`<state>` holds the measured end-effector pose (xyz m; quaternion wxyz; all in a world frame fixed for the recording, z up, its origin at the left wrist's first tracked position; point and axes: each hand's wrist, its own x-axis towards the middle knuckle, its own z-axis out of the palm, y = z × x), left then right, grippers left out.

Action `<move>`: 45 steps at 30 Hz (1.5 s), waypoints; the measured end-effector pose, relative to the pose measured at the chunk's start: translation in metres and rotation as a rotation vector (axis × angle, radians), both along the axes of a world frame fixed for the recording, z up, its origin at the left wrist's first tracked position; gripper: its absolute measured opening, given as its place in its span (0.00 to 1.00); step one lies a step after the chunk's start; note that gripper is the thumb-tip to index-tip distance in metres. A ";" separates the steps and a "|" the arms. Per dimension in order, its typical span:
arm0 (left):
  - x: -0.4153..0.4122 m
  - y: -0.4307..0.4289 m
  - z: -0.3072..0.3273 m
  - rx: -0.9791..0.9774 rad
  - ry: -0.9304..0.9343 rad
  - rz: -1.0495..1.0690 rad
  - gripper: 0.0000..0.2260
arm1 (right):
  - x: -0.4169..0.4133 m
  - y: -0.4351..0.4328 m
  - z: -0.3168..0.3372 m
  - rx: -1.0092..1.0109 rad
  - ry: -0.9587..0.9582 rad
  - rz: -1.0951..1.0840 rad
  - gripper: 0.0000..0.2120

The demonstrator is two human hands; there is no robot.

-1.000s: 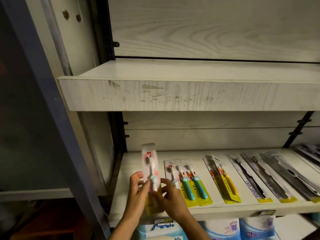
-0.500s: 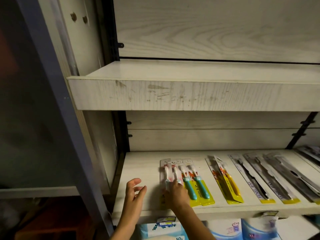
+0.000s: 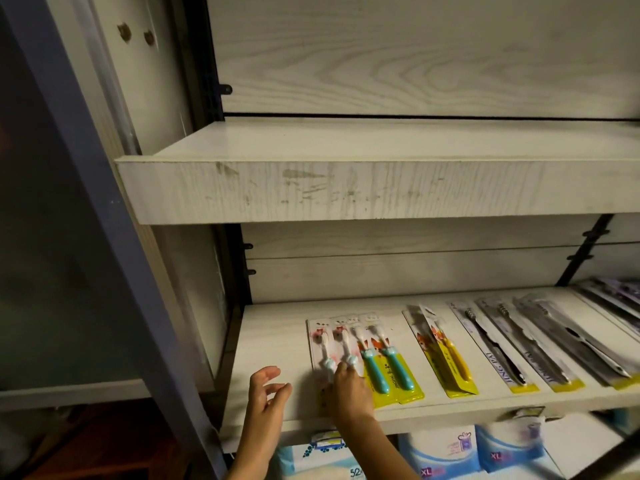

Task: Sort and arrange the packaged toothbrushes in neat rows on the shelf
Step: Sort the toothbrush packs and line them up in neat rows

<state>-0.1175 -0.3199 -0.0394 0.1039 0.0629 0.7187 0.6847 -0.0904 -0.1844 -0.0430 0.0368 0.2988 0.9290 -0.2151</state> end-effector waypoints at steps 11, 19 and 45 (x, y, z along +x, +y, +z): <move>0.026 0.058 -0.002 -0.048 0.055 -0.172 0.07 | 0.064 0.066 0.012 -0.093 0.292 -0.079 0.11; 0.065 0.199 -0.023 -0.254 0.068 -0.314 0.09 | 0.137 0.207 0.027 -0.287 0.471 -0.181 0.07; 0.137 0.305 0.027 0.092 -0.096 -0.205 0.04 | 0.158 0.305 0.049 -1.123 0.543 -0.040 0.06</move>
